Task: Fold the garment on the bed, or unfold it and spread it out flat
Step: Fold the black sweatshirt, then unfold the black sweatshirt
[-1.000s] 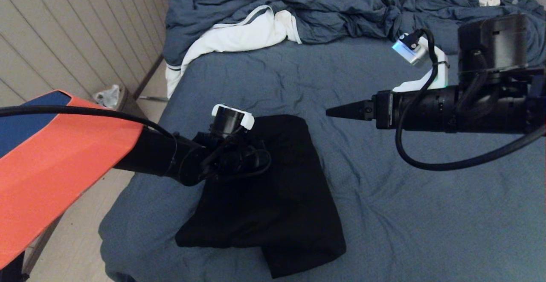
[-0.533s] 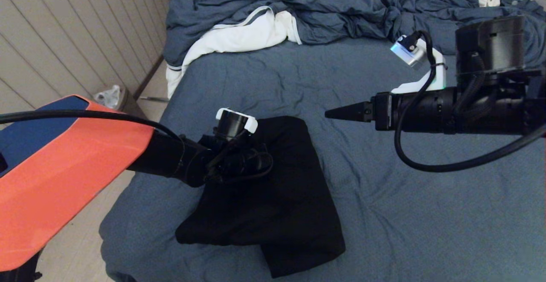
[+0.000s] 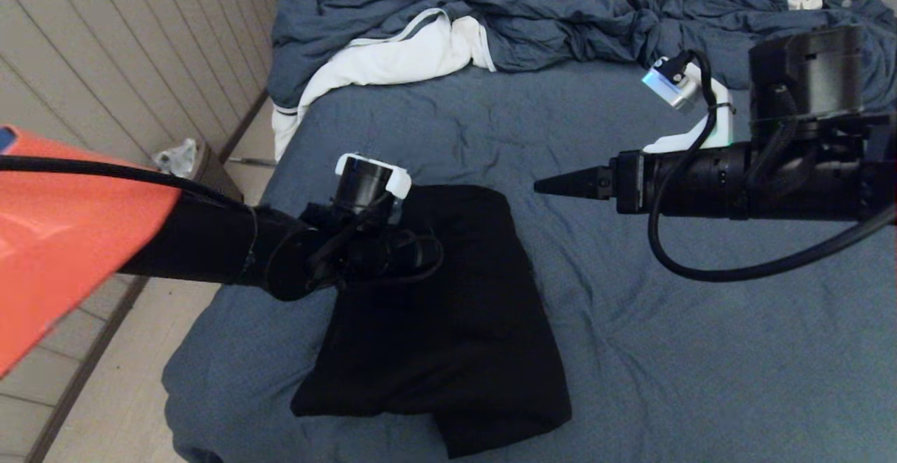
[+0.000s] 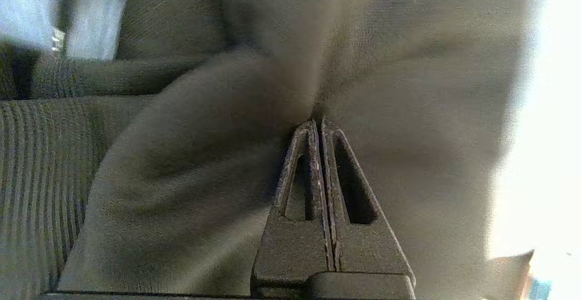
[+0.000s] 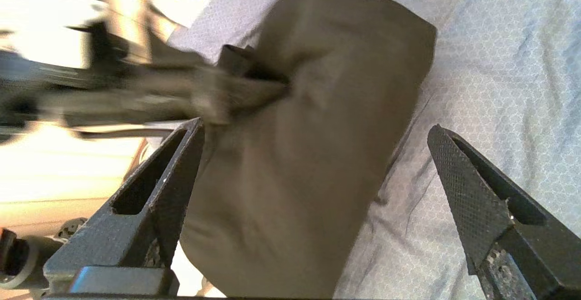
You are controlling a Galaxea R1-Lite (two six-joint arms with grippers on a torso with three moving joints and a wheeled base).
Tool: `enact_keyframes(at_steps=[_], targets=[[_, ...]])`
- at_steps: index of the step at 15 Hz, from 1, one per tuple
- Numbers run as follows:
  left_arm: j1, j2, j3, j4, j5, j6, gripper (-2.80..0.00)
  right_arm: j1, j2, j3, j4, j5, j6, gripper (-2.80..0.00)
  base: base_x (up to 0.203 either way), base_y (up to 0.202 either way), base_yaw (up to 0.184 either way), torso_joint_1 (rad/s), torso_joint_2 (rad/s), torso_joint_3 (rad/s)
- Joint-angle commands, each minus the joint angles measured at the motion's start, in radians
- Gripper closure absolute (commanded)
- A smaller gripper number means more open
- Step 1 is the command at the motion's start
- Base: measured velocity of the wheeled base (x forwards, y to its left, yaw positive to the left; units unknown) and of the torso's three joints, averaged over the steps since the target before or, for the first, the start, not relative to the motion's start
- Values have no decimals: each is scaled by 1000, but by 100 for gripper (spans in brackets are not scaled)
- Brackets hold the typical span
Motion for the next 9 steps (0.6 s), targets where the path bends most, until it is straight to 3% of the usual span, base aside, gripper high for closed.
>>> enact_keyframes(at_steps=[1, 8, 9], targets=[[-4, -143, 24, -12, 0, 7, 0, 1, 1, 1, 0, 2, 0, -280, 0, 0, 0, 0, 0, 0], [8, -317, 41, 24, 3, 50, 0, 1, -6, 10, -1, 2, -4, -280, 0, 0, 0, 0, 0, 0], [16, -315, 40, 24, 3, 56, 0, 1, -13, 24, -1, 2, -19, 0, 0, 0, 0, 0, 0, 0]])
